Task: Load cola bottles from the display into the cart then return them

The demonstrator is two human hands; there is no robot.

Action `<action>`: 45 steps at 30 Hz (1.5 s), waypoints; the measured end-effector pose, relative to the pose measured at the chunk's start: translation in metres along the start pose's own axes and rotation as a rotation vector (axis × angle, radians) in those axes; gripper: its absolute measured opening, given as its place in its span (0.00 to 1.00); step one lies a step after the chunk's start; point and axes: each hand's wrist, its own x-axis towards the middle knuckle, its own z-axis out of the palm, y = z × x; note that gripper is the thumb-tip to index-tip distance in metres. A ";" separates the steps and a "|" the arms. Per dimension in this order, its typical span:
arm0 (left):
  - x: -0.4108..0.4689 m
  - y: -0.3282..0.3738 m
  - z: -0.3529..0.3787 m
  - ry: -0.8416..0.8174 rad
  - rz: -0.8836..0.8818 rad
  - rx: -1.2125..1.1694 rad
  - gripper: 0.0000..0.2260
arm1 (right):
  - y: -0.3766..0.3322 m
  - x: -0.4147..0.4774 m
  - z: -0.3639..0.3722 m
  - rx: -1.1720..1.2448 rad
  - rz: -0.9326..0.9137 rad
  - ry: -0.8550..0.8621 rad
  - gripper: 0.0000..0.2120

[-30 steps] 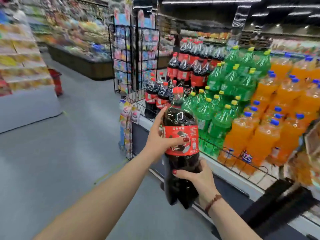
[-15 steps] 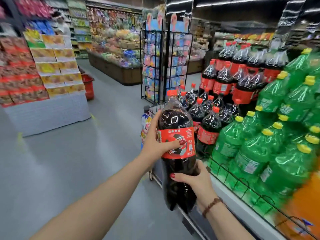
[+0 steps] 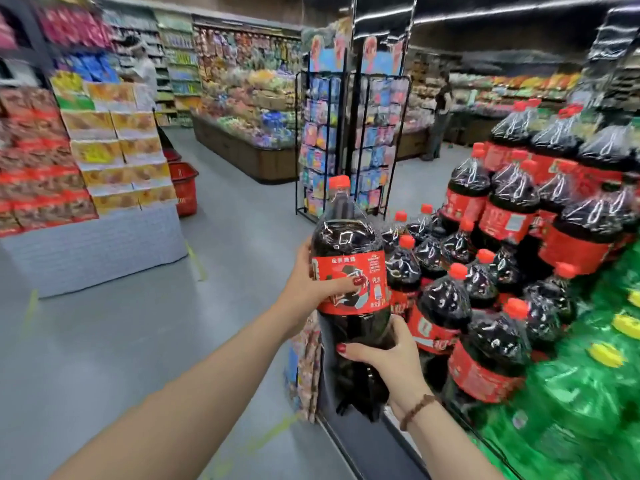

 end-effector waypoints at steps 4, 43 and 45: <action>0.067 -0.008 -0.037 -0.021 0.012 0.022 0.44 | 0.008 0.060 0.035 -0.022 -0.018 0.025 0.34; 0.389 -0.082 -0.022 -0.693 0.161 0.060 0.45 | -0.037 0.294 0.039 -0.216 0.177 0.225 0.18; 0.392 -0.090 -0.022 -0.739 0.195 0.063 0.45 | -0.066 0.285 0.037 -0.171 0.128 0.347 0.17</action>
